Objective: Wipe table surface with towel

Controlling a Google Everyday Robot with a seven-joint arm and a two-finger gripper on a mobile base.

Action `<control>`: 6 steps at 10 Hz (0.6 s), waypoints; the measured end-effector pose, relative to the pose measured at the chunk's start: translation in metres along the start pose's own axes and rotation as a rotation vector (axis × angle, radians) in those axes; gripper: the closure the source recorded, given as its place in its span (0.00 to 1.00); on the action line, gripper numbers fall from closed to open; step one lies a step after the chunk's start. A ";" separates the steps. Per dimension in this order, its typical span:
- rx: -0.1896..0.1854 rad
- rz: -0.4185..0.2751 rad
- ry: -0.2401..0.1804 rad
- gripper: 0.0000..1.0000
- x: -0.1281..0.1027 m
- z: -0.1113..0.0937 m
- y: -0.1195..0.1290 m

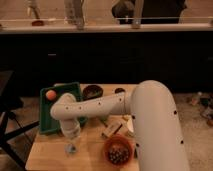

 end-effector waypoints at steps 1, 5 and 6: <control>-0.012 0.009 0.005 1.00 0.000 0.001 0.009; -0.019 0.138 0.049 1.00 0.040 -0.012 0.046; -0.020 0.161 0.057 1.00 0.049 -0.014 0.046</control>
